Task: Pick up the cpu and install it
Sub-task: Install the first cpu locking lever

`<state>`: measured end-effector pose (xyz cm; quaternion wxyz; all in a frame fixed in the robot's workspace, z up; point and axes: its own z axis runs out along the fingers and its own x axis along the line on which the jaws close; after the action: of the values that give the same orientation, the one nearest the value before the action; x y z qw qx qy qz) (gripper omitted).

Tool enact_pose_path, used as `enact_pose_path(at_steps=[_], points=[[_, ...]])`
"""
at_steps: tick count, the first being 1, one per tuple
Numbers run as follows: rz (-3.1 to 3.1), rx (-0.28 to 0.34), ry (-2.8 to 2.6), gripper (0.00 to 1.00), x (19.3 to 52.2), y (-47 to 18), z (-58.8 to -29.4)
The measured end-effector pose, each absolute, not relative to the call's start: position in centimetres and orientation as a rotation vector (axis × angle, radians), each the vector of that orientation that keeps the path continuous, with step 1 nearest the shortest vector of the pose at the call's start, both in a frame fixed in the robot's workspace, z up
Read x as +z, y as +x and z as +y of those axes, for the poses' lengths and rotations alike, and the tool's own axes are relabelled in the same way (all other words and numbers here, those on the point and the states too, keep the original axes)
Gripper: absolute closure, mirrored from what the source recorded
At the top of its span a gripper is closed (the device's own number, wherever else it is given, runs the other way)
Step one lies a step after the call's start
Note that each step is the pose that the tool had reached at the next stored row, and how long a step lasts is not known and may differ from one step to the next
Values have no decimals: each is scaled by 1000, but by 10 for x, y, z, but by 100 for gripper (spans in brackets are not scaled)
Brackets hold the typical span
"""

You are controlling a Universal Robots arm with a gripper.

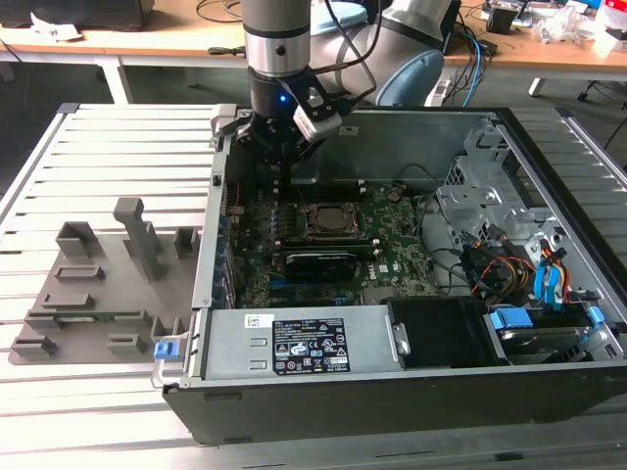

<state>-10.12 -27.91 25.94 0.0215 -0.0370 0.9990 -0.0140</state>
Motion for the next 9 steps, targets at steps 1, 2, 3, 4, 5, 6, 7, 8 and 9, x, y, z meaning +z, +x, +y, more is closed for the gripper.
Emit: enact_pose_path(at_steps=[1, 2, 3, 4, 5, 6, 7, 8, 9], points=[[3096, -43, -115, 89, 259, -101, -277], [3096, -43, -115, 89, 259, -100, -275], [3096, -44, -115, 89, 259, -99, -274], [3096, -44, -115, 89, 259, -98, -274], [3096, -44, -115, 89, 259, -96, -274], [3096, -44, -115, 89, 259, -94, -274], [3096, -44, -115, 89, 259, -93, -274], [3096, -44, -115, 89, 259, -91, -274], [3096, -44, -115, 89, 259, -90, -274]])
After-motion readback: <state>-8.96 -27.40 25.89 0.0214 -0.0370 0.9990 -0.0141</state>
